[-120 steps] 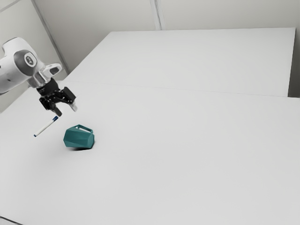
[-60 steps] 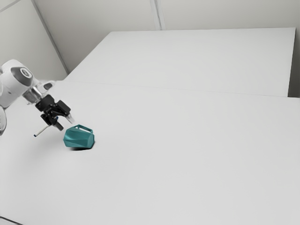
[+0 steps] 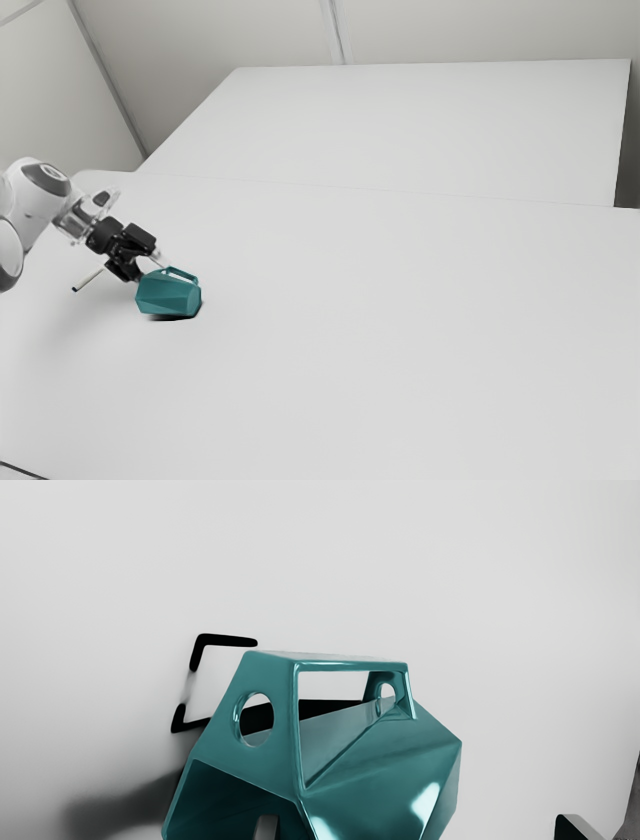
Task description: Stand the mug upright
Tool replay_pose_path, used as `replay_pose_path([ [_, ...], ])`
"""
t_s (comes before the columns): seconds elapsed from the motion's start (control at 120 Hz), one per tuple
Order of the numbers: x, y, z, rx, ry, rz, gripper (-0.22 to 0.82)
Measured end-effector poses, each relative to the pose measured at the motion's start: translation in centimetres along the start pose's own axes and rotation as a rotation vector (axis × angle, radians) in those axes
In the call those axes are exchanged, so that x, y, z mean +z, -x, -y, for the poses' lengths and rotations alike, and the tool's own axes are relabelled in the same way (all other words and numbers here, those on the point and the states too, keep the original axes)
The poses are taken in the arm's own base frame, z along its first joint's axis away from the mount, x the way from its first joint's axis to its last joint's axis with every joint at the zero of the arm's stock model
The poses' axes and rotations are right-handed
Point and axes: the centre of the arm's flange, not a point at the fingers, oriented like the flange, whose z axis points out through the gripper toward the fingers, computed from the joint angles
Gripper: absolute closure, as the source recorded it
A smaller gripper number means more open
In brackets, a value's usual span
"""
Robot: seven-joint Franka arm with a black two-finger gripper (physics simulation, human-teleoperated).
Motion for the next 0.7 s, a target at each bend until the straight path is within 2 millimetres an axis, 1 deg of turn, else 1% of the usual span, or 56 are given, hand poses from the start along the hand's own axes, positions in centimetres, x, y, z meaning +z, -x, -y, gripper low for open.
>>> replay_pose_path([
  [0.033,0.2,0.1,0.2,0.0,0.009,-0.001,0.03],
  [0.092,0.3,0.3,0.4,0.002,0.02,-0.005,0.12],
  [0.242,0.4,1.0,1.2,0.001,0.041,-0.013,0.43],
  [0.308,0.5,1.1,1.3,0.002,0.052,-0.018,0.54],
  [0.508,0.5,1.1,1.1,0.017,0.084,-0.041,0.69],
  [0.7,0.8,0.8,0.2,0.031,0.127,-0.066,0.75],
])
